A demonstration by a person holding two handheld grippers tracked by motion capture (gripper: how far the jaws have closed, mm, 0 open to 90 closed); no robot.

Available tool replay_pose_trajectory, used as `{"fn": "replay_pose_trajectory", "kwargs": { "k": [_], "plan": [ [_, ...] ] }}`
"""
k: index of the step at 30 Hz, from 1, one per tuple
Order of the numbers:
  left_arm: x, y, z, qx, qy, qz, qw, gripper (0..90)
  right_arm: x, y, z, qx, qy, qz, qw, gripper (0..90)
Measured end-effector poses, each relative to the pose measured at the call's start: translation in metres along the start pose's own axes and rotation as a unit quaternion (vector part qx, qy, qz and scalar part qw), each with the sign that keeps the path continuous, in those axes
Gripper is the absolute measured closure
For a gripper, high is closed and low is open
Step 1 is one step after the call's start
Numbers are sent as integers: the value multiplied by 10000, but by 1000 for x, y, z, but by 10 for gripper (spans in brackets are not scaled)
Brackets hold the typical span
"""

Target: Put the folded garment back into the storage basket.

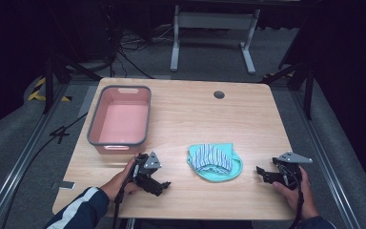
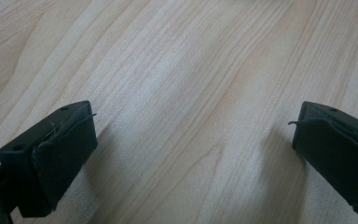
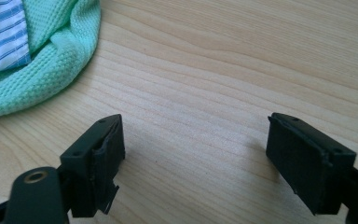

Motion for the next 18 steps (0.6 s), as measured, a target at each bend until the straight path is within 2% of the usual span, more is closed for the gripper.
{"fn": "replay_pose_trajectory", "kwargs": {
  "k": [12, 15, 18],
  "plan": [
    [0, 1, -1, -16, -33, -27, 10000, 5, 0, 0, 0, 12, -23, -56, 10000, 195],
    [-1, 3, 0, -57, -138, -78, 9999, 35, 0, 0, 0, 35, -6, -25, 10000, 189],
    [-1, 4, 0, 47, -247, -183, 9995, 61, -1, 0, -1, 90, 12, -19, 10000, 170]
  ]
}}
Point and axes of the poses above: each handheld gripper's, and its own axes: y roughly backward along the jaws, z roughly out of its top, x roughly to its left, the point moved 10 cm from there along -y, roughly forward along the jaws, and after that the axes turned 6 degrees about -x, right-handed, at the moved point
